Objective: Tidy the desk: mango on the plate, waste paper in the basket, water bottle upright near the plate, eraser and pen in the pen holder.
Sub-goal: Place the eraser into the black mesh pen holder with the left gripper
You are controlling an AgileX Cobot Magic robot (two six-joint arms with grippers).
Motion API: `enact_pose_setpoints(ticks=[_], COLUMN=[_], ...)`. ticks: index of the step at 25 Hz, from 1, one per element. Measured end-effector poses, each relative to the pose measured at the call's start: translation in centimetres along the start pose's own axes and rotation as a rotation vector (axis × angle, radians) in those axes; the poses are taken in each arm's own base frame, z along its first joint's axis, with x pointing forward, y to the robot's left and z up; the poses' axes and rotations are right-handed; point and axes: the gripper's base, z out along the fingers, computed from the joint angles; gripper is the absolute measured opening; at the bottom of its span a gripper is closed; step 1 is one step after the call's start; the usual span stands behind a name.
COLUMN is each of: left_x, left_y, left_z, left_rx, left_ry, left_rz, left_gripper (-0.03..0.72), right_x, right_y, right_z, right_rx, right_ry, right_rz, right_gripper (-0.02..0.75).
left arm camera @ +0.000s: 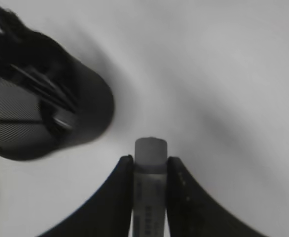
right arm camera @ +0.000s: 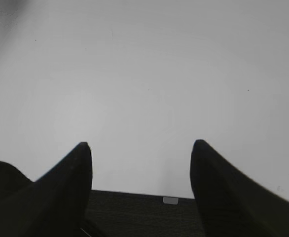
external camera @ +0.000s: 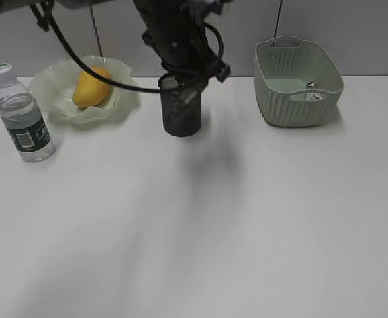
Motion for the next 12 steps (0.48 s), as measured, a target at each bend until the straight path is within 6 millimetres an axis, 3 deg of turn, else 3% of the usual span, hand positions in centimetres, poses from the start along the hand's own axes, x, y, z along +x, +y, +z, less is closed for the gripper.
enact_pose_setpoints(ticks=[5,12], left_x=[-2.1,-2.4], left_y=[4.6,7.1], left_z=[-1.6,-0.1], left_rx=[-0.029,-0.006], left_ry=[-0.209,-0.301], left_rz=[-0.123,-0.225], left_gripper=[0.151,0.151], right_x=[0.0,0.0], right_y=[0.0,0.0], right_z=[0.0,0.0], right_rx=[0.0,0.0], right_ry=[0.0,0.0], right_rz=[0.0,0.0], right_gripper=[0.497,0.497])
